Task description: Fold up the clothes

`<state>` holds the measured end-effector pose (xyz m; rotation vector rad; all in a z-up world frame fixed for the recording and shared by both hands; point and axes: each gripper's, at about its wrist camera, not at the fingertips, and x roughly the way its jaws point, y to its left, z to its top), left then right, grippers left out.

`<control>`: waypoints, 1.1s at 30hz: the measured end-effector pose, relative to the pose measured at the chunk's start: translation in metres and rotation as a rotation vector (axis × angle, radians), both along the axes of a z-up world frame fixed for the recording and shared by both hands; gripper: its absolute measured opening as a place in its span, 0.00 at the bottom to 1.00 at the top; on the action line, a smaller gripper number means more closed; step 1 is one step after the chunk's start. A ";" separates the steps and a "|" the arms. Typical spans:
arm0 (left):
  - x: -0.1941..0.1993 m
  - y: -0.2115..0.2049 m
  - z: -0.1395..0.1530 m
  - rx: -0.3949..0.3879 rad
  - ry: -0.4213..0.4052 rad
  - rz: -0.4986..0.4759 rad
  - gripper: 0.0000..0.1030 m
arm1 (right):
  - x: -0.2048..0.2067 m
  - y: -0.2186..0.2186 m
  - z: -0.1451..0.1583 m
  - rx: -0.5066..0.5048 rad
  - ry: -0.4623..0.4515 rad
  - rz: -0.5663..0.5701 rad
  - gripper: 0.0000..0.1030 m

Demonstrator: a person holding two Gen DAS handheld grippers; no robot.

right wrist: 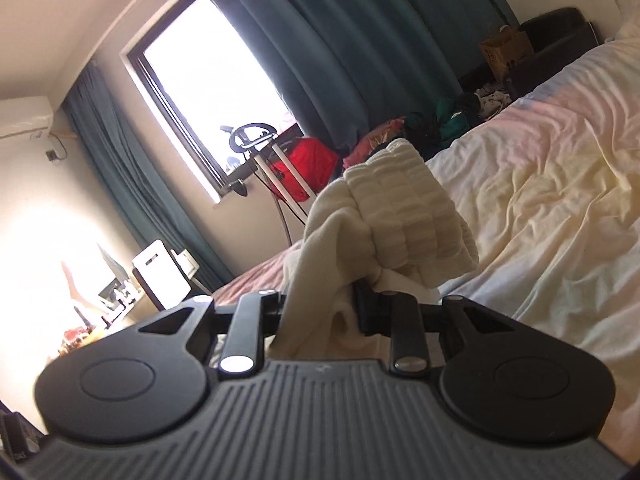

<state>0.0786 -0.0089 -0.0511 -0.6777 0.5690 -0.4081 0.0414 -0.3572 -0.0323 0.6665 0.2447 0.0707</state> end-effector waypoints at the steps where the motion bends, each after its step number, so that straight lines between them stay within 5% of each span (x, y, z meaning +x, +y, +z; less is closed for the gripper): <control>1: 0.004 -0.004 0.009 -0.004 -0.009 -0.006 0.31 | 0.000 -0.006 0.005 0.020 -0.009 -0.006 0.29; 8: 0.073 -0.093 0.077 -0.018 -0.042 -0.120 0.30 | 0.022 -0.086 0.040 0.056 -0.052 -0.111 0.28; 16: 0.216 -0.294 0.107 0.061 -0.038 -0.188 0.30 | 0.102 -0.223 0.076 -0.091 -0.042 -0.328 0.28; 23: 0.306 -0.418 0.061 0.327 -0.045 -0.275 0.30 | 0.170 -0.288 0.034 -0.222 0.103 -0.458 0.28; 29: 0.305 -0.404 -0.022 0.358 0.006 -0.350 0.31 | 0.149 -0.283 -0.059 -0.066 0.158 -0.496 0.28; 33: 0.283 -0.381 -0.061 0.460 0.007 -0.416 0.34 | 0.120 -0.259 -0.105 0.010 0.211 -0.507 0.29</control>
